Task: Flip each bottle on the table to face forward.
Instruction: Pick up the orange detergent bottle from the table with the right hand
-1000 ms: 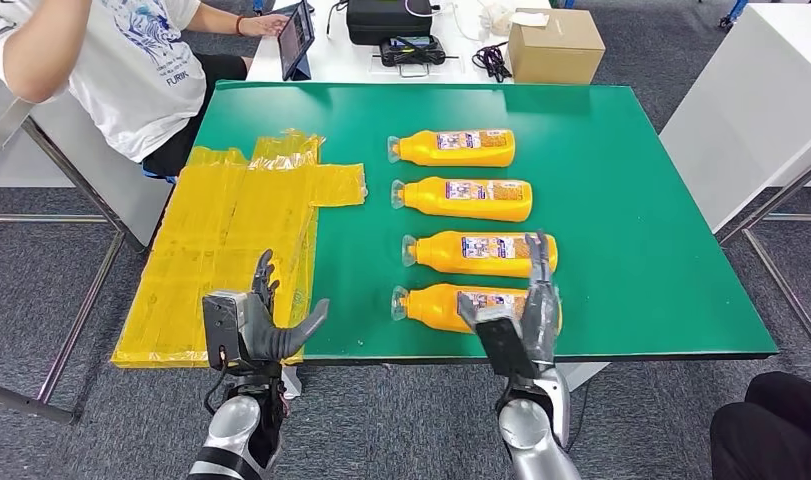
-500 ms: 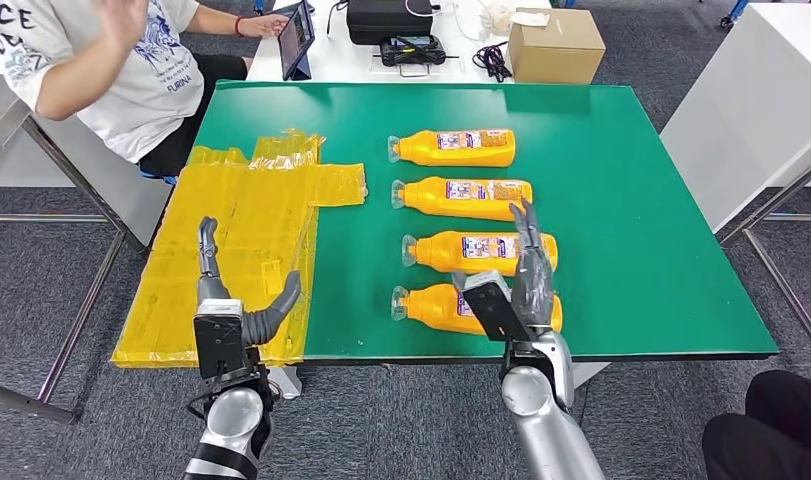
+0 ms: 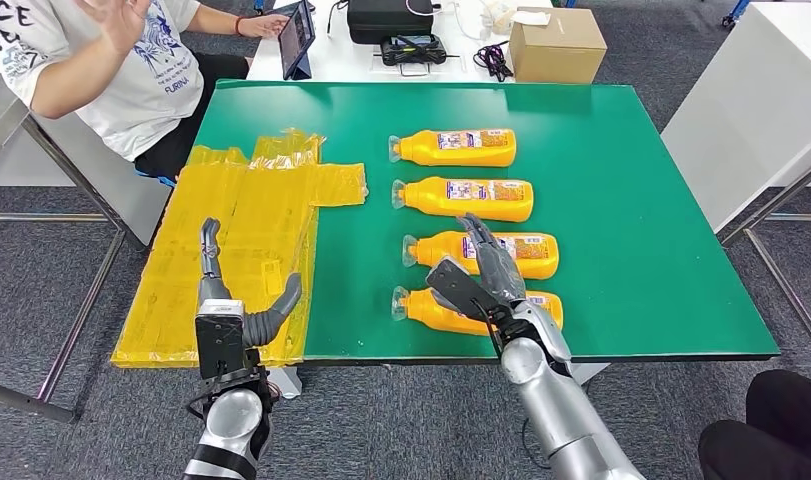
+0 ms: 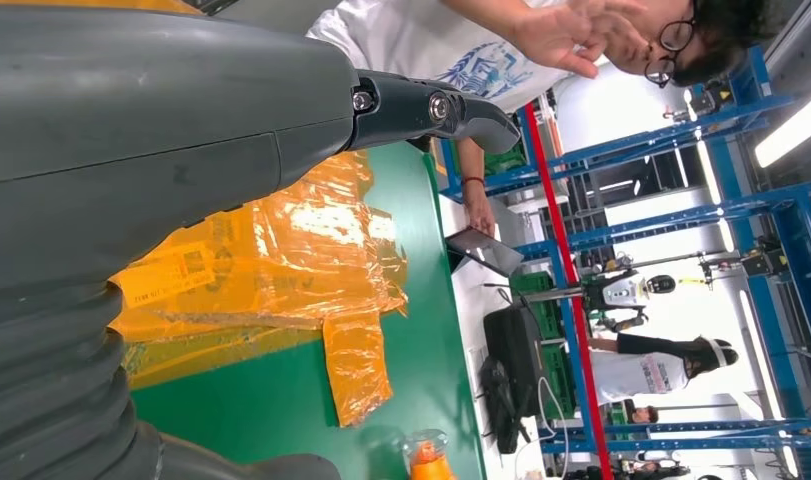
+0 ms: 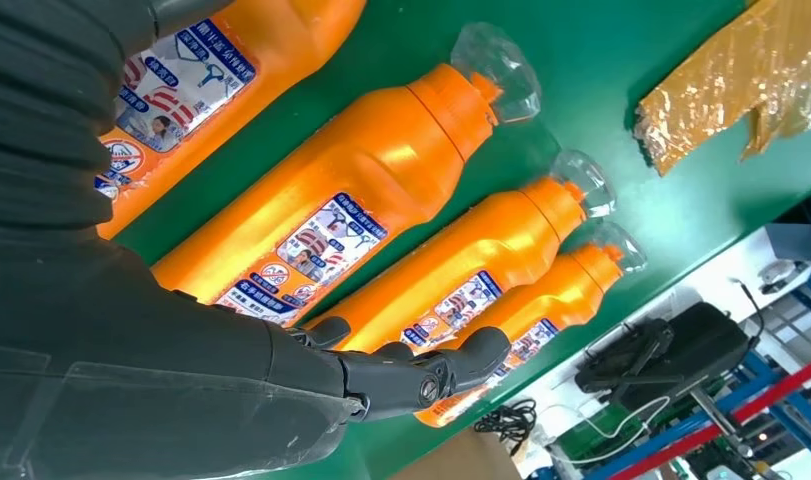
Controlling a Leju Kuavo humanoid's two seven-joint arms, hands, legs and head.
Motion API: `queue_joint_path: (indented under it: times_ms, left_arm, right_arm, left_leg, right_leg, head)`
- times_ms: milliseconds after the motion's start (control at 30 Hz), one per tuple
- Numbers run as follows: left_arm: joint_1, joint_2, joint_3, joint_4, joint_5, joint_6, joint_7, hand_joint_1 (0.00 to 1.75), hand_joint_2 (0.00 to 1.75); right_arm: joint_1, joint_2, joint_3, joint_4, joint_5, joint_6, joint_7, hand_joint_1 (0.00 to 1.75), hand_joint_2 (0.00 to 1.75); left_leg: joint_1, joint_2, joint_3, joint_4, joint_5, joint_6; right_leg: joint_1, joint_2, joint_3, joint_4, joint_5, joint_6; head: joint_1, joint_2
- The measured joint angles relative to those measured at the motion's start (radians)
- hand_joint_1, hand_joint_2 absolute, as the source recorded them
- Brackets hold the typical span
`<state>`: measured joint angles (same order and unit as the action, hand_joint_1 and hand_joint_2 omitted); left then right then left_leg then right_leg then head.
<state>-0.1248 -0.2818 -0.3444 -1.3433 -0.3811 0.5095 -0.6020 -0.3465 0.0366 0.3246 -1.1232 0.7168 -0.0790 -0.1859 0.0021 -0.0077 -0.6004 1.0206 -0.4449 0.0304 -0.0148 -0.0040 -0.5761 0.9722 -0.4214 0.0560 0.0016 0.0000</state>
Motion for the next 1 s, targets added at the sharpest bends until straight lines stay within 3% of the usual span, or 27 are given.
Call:
queue_joint_path:
  times_ms: [167,467,667,1000]
  left_arm:
    - [0.0,0.0,0.001,0.002,-0.002,-0.004,0.002,0.0,1.75]
    - [-0.004,0.001,0.009,0.012,0.012,-0.012,-0.011,0.0,1.75]
    - [-0.023,0.0,0.011,0.029,0.023,-0.005,-0.035,0.0,1.75]
    - [-0.044,0.0,0.011,0.074,-0.013,0.028,-0.033,0.0,1.75]
  right_arm:
    - [-0.011,-0.017,0.018,0.017,-0.012,0.039,0.016,0.0,1.75]
    - [-0.036,-0.143,0.113,-0.039,-0.066,0.137,0.087,0.0,1.75]
    - [0.018,-0.178,0.164,-0.139,-0.125,0.132,0.054,0.0,1.75]
    - [0.167,-0.187,0.192,-0.235,-0.167,0.102,-0.033,0.0,1.75]
  left_leg:
    - [0.0,0.0,0.0,0.0,0.0,0.0]
    - [-0.001,0.0,0.0,0.0,0.0,0.0]
    - [0.0,0.0,0.0,0.0,0.0,0.0]
    - [0.0,0.0,0.0,0.0,0.0,0.0]
  right_leg:
    - [0.0,0.0,0.0,0.0,0.0,0.0]
    - [-0.001,0.0,0.0,0.0,0.0,0.0]
    - [0.0,0.0,-0.001,0.0,0.0,0.0]
    - [-0.001,0.0,-0.001,0.0,0.0,0.0]
  head:
    - [0.0,0.0]
    - [0.0,0.0]
    - [0.0,0.0]
    - [0.0,0.0]
